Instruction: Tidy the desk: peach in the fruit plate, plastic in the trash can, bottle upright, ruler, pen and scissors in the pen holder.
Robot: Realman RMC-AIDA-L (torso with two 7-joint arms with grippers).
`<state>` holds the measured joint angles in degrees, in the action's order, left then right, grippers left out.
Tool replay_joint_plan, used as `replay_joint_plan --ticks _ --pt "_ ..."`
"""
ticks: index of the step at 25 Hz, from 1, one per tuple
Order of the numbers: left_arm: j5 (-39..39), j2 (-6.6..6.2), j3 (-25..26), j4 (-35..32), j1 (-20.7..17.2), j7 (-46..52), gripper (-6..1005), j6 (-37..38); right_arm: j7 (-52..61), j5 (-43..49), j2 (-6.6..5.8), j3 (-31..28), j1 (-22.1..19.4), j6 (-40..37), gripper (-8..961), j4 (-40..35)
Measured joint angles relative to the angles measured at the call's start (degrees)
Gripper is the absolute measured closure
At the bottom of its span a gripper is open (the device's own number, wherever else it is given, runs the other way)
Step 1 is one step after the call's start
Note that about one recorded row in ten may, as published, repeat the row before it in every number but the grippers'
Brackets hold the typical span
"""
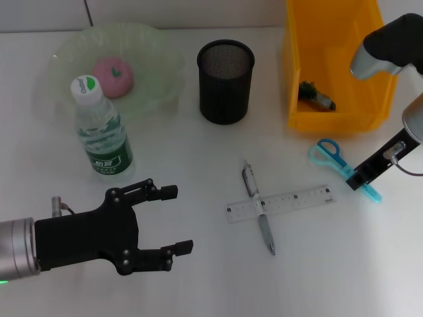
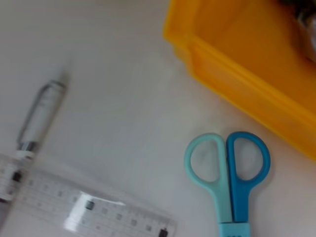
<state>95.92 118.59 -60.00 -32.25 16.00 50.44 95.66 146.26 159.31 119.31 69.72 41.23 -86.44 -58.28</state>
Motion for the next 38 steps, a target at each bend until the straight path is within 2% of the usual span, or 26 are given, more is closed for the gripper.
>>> replay_joint_plan --ticks 1,2,4,5,6,7,9,10,11,12,15,16,17,18,20,21,22,26,27,29,38 --pt "-0.02 -0.02 0.00 0.00 0.00 0.00 139 -0.02 -0.55 -2.90 0.00 -0.37 -1.21 -3.14 755 -4.41" --pt "-0.02 -0.02 0.00 0.00 0.00 0.00 139 -0.02 -0.55 -2.90 0.00 -0.37 -1.21 -3.14 755 -4.41" --pt "-0.02 -0.02 -0.03 -0.03 0.00 0.00 139 -0.01 -1.08 -8.66 -0.25 -2.69 -4.20 -7.48 754 -14.50" --pt "-0.02 -0.02 -0.03 -0.03 0.00 0.00 139 -0.01 -1.08 -8.66 -0.25 -2.69 -4.20 -7.48 754 -14.50" --pt "-0.01 -0.02 -0.03 -0.04 0.00 0.03 139 0.05 -1.58 -13.00 -0.28 -6.61 -6.36 -8.28 753 -21.62" --pt "-0.01 -0.02 -0.03 -0.04 0.00 0.03 138 0.05 -1.58 -13.00 -0.28 -6.61 -6.36 -8.28 753 -21.62" --pt "-0.04 -0.02 -0.03 -0.04 0.00 0.20 138 0.06 -3.20 -18.38 -0.11 -9.89 -8.45 -5.94 752 -26.62" --pt "-0.22 -0.02 0.21 -0.08 0.02 1.72 138 -0.01 -6.68 -25.55 0.00 -11.06 -10.70 -0.37 752 -28.04" --pt "-0.32 -0.03 0.39 -0.16 0.05 2.50 165 -0.15 -9.94 -30.96 0.02 -10.85 -12.06 4.33 752 -27.08" --pt "-0.32 -0.03 0.39 -0.16 0.05 2.50 192 -0.15 -9.94 -30.96 0.02 -10.85 -12.06 4.33 751 -27.08" --pt "-0.55 -0.02 0.92 -0.39 0.15 4.37 273 -0.51 -24.69 -47.33 0.05 -8.25 -14.27 15.96 750 -18.87" --pt "-0.55 -0.02 0.92 -0.39 0.15 4.37 260 -0.51 -36.57 -58.18 0.06 -6.21 -13.77 20.91 750 -10.16" --pt "-0.55 -0.02 0.92 -0.39 0.15 4.37 246 -0.51 -36.57 -58.18 0.06 -6.21 -13.77 20.91 750 -10.16" --pt "-0.56 -0.02 1.06 -0.43 0.17 4.50 233 -0.58 -42.89 -63.57 0.09 -5.64 -12.99 22.68 749 -5.67" --pt "-0.50 -0.03 0.91 -0.36 0.17 4.44 206 -0.93 -54.46 -73.26 0.12 -5.08 -11.02 24.42 749 4.01" --pt "-0.28 0.03 0.51 -0.14 0.06 3.69 193 -1.69 -65.61 -81.76 0.15 -4.95 -8.69 25.03 748 12.59" --pt "-0.31 0.09 0.49 -0.08 -0.02 3.27 193 -1.69 -65.61 -81.76 0.15 -4.95 -8.69 25.03 748 12.59" --pt "-1.03 0.23 0.52 0.12 -0.54 1.64 194 -1.30 -85.96 -92.78 0.23 -5.37 -2.43 25.59 746 29.52" --pt "-1.03 0.23 0.52 0.12 -0.54 1.64 194 -1.30 -85.96 -92.78 0.23 -5.37 -2.43 25.59 746 29.52" --pt "-1.20 0.25 0.50 0.17 -0.60 1.41 194 -1.21 -90.88 -95.12 0.39 -4.97 -0.29 25.94 745 34.35" --pt "-3.11 0.23 0.85 2.21 -0.67 -2.99 196 0.25 -91.89 -95.28 0.53 -4.94 1.63 28.33 742 39.71"
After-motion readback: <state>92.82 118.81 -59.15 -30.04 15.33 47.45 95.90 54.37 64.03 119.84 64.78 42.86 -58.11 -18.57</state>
